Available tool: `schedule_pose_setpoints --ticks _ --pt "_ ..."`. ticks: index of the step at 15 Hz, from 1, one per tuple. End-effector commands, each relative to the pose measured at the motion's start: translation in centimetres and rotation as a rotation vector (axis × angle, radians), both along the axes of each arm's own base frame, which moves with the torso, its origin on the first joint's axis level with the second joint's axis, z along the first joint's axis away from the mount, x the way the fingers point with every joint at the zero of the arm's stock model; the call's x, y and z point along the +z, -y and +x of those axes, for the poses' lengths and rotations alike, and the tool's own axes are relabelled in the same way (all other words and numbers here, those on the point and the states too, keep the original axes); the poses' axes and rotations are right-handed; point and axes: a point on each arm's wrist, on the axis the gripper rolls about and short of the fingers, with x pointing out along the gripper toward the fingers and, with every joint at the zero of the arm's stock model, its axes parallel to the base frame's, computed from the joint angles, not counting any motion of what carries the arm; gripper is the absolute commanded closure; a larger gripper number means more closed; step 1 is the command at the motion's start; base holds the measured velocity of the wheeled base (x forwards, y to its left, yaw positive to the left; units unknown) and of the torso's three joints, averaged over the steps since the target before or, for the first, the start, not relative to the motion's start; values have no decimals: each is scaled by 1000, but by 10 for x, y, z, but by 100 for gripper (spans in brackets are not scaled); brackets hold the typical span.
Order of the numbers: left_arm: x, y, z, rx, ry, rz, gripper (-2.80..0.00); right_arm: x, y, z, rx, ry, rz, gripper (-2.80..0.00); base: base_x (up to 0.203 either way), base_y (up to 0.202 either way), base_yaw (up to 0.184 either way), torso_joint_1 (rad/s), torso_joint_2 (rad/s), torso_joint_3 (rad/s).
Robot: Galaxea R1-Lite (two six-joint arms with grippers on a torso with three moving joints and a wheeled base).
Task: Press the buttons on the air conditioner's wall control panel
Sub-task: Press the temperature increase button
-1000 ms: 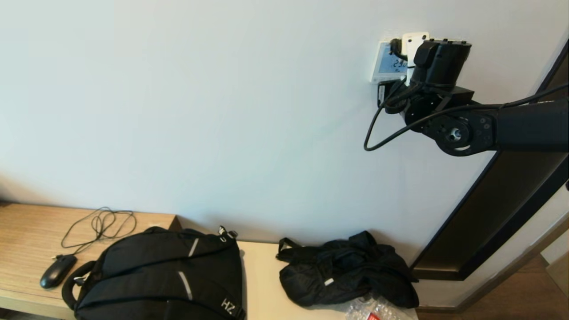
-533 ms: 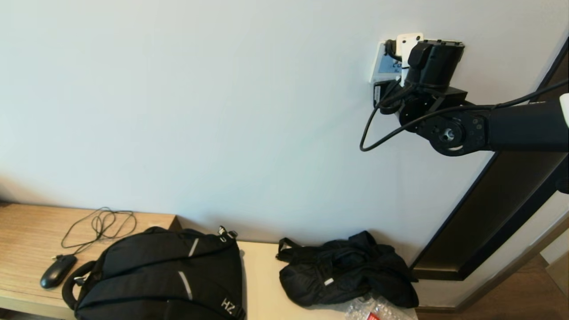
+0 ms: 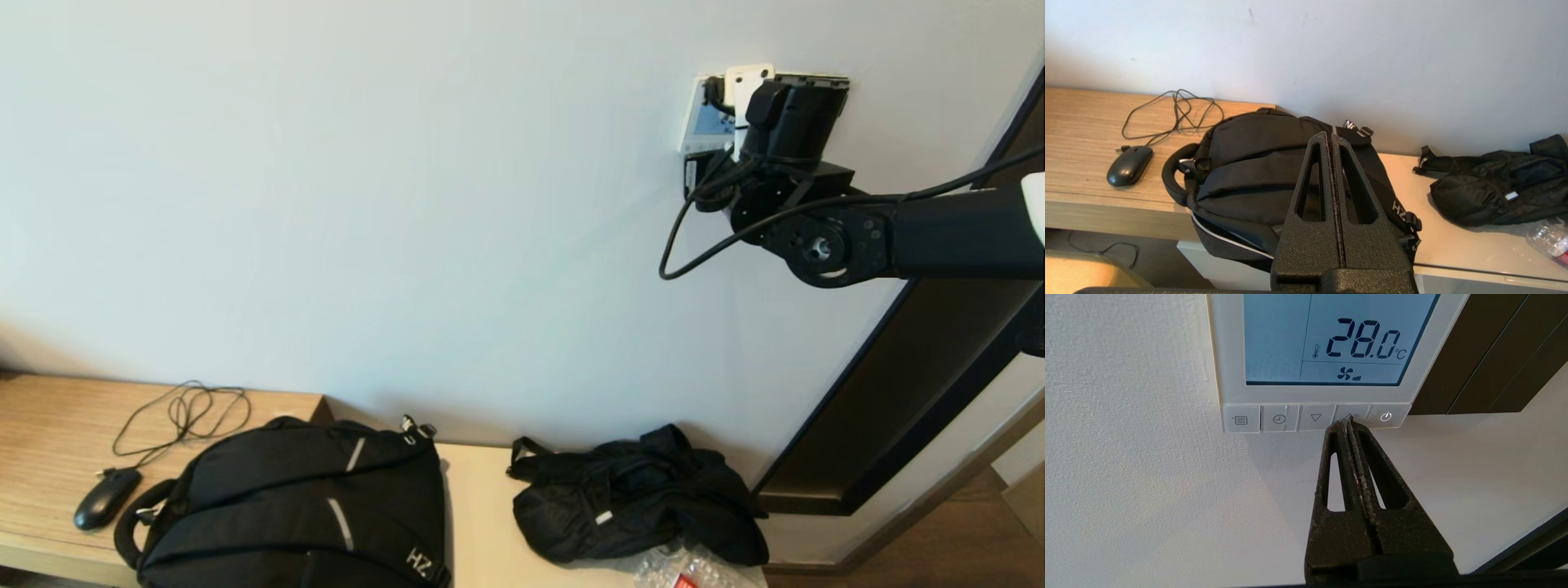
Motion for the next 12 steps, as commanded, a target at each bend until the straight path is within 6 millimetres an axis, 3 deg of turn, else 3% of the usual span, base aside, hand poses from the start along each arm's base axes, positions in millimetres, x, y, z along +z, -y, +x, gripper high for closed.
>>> schedule_pose_setpoints --ticks 1,12 --pt "0 0 0 1 0 0 0 3 0 -4 1 5 1 0 0 0 0 0 0 0" --pt "0 0 0 1 0 -1 0 3 -4 -11 11 2 2 0 0 0 0 0 0 0"
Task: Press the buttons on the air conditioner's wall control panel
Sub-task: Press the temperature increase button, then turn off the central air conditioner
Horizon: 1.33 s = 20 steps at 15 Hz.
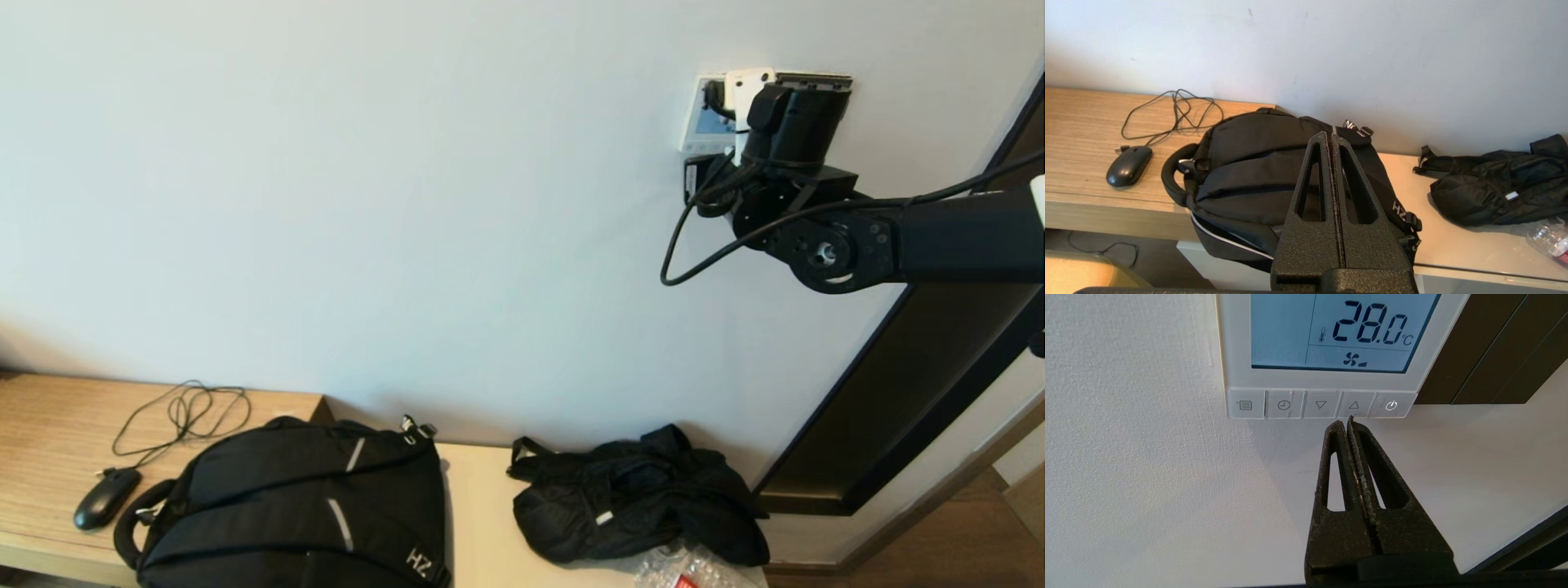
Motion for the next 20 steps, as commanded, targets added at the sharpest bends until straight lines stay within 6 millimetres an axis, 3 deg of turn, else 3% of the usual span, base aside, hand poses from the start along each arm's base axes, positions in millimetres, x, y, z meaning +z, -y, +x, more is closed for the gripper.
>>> schedule_pose_setpoints --ticks 1,11,14,20 --pt "0 0 0 0 0 -1 0 6 -1 -5 3 15 5 0 0 0 0 0 0 0" --pt "0 0 0 0 0 -2 0 14 8 -35 8 5 1 0 0 0 0 0 0 0" --pt "0 0 0 0 0 -2 0 25 14 -68 18 47 9 0 0 0 0 0 0 0" --pt "0 0 0 0 0 0 0 48 55 -168 4 124 33 0 0 0 0 0 0 0"
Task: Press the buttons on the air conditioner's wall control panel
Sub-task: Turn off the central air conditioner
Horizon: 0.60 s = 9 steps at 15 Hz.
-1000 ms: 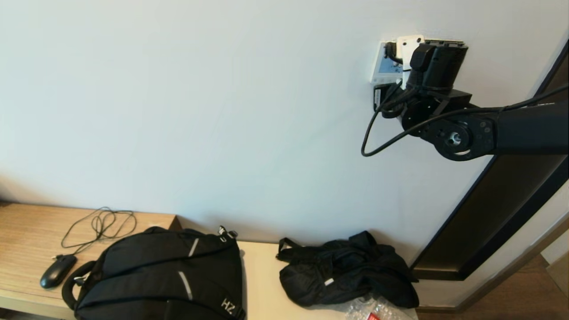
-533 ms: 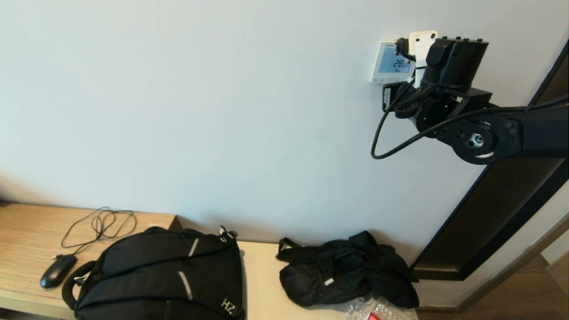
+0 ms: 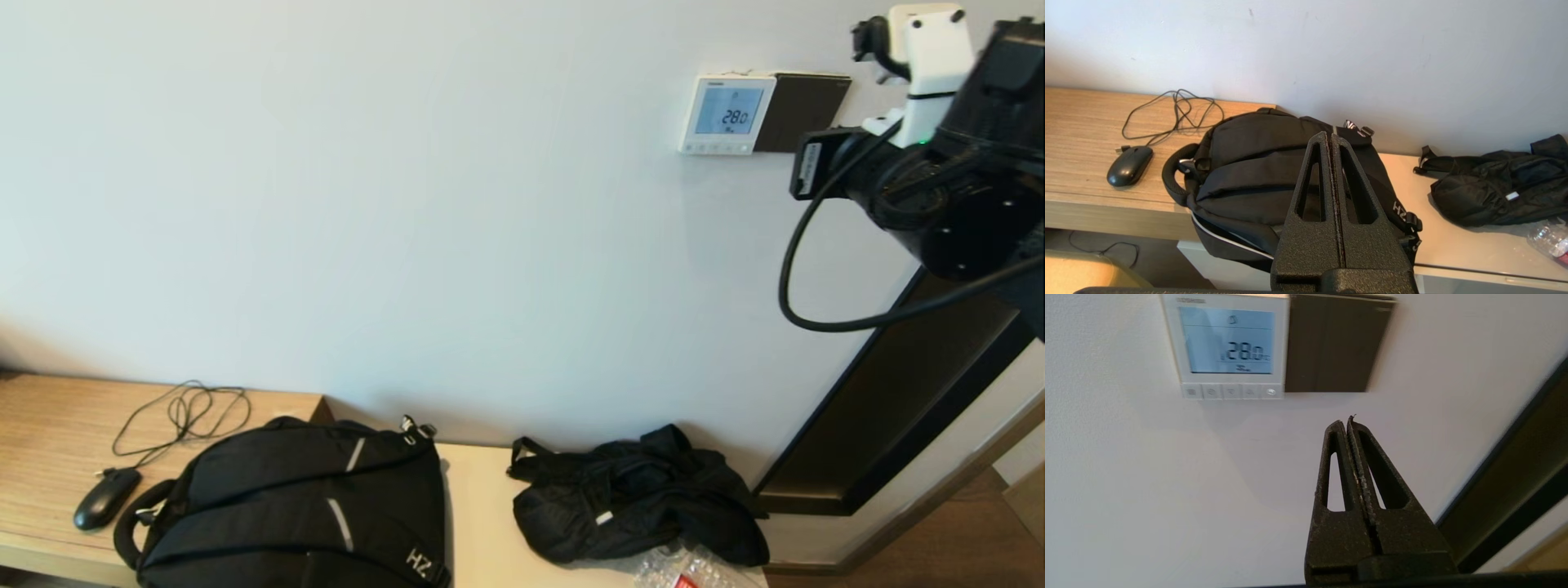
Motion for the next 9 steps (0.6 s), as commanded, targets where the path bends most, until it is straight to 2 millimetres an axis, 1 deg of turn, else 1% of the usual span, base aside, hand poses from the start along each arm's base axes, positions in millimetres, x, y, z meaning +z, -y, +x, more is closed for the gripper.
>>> schedule_pose_setpoints --ticks 1,3,5,8,9 --pt "0 0 0 1 0 -1 0 17 26 -64 -14 79 28 0 0 0 0 0 0 0" --pt "0 0 0 1 0 0 0 9 45 -98 -45 78 24 0 0 0 0 0 0 0" --pt "0 0 0 1 0 -1 0 -5 59 -133 -65 64 17 0 0 0 0 0 0 0" --pt "0 0 0 1 -1 -1 0 -30 74 -177 -78 35 8 0 0 0 0 0 0 0" --pt "0 0 0 1 -1 1 0 -41 79 -192 -81 21 3 0 0 0 0 0 0 0"
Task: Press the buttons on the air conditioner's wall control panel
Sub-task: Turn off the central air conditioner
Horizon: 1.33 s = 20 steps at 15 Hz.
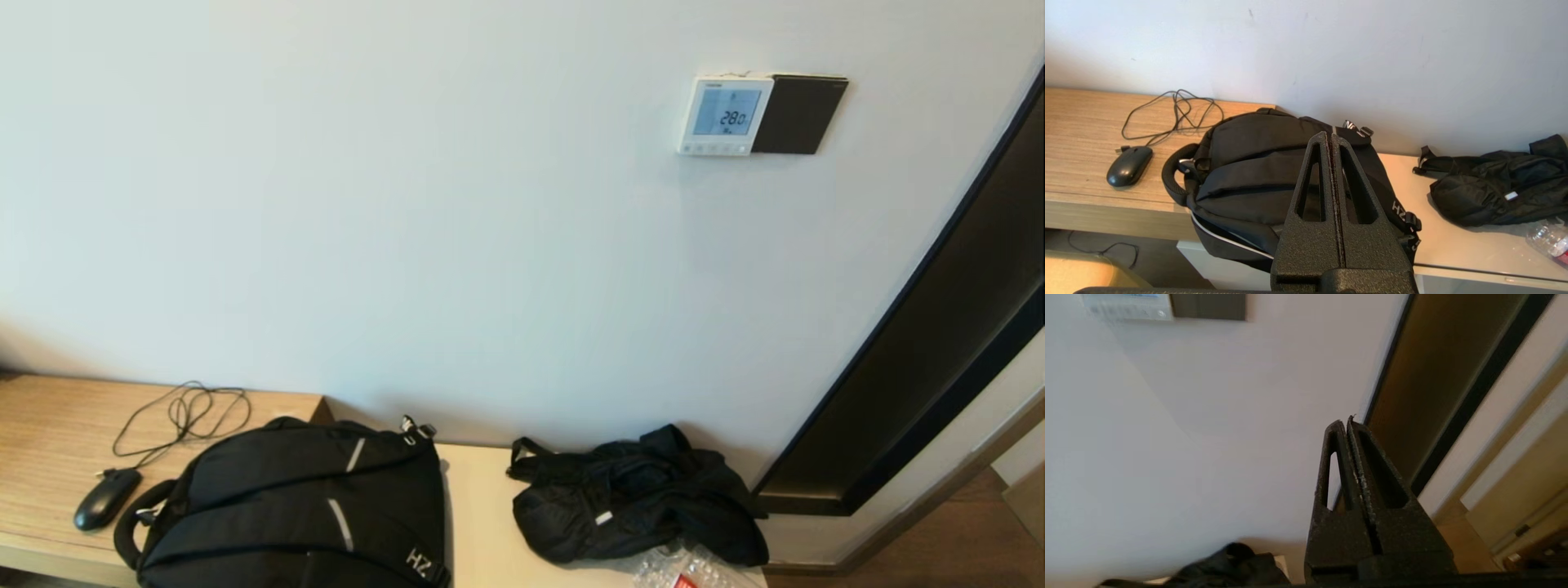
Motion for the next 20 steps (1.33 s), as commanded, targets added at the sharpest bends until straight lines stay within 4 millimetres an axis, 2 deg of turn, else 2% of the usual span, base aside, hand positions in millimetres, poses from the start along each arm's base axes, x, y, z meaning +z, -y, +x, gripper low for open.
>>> schedule_pose_setpoints --ticks 1,3,6,9,12,14,20 --pt "0 0 0 0 0 -1 0 -18 16 -53 -10 45 14 0 0 0 0 0 0 0" --pt "0 0 0 0 0 0 0 -49 24 -80 -10 9 4 0 0 0 0 0 0 0" --pt "0 0 0 0 0 -1 0 -100 31 -105 -3 -41 -11 0 0 0 0 0 0 0" --pt "0 0 0 0 0 -1 0 -140 32 -118 58 -60 -31 0 0 0 0 0 0 0" --pt "0 0 0 0 0 0 0 -171 30 -116 119 -114 25 0 0 0 0 0 0 0" --pt "0 0 0 0 0 -1 0 -189 28 -115 181 -172 59 0 0 0 0 0 0 0" --pt "0 0 0 0 0 1 0 -193 27 -115 185 -205 99 0 0 0 0 0 0 0"
